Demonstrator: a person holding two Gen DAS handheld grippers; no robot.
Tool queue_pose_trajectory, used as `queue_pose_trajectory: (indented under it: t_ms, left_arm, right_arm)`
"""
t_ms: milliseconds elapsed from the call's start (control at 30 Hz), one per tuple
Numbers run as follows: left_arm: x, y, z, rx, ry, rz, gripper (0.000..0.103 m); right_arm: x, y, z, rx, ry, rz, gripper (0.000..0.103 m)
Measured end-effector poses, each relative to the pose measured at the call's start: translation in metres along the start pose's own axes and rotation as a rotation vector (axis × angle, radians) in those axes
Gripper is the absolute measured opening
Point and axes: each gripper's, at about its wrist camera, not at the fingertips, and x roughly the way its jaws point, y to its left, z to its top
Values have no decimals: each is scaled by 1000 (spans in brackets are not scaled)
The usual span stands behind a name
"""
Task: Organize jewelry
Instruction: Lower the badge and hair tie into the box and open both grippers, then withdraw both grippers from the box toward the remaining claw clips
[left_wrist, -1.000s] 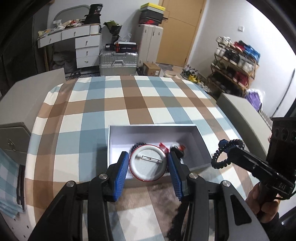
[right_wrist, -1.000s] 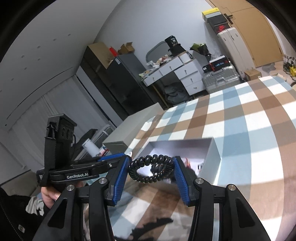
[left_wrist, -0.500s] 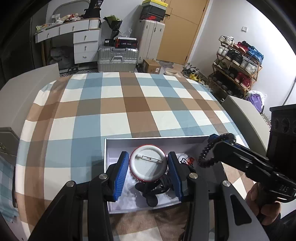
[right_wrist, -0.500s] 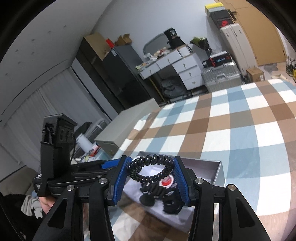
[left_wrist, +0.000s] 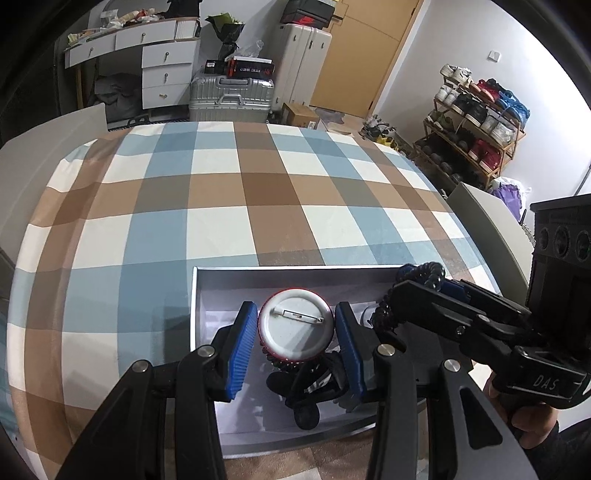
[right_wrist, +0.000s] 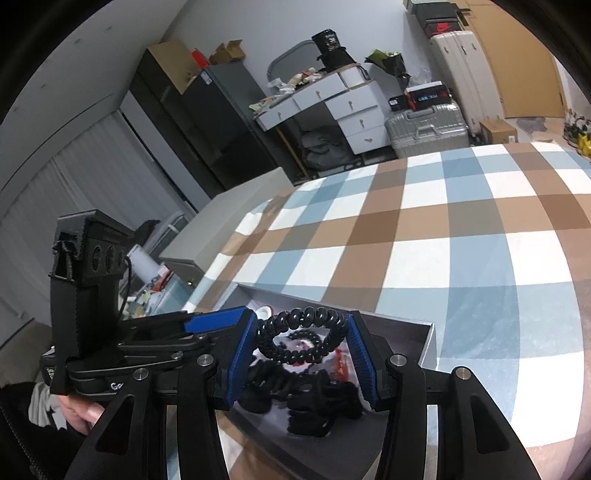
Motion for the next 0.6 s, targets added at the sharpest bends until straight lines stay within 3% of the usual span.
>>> queue_pose_trajectory:
  t_ms: [233,300,367,600]
  left_arm:
    - [3,-1,2,-4,5,-15,38]
    - [3,1,2,-15,20,-39,42]
    - [-1,1,0,-18,12,-47,55]
    - [-15,-2,-3,-8,-20,-29,59]
  right_arm:
    - [-2,1,1,5,-9,1,55]
    - [-8,-1,2,21,-29,4,65]
    - [-12,-3,2,39,-41,15,69]
    - [-29,1,1,45,-73,0,71]
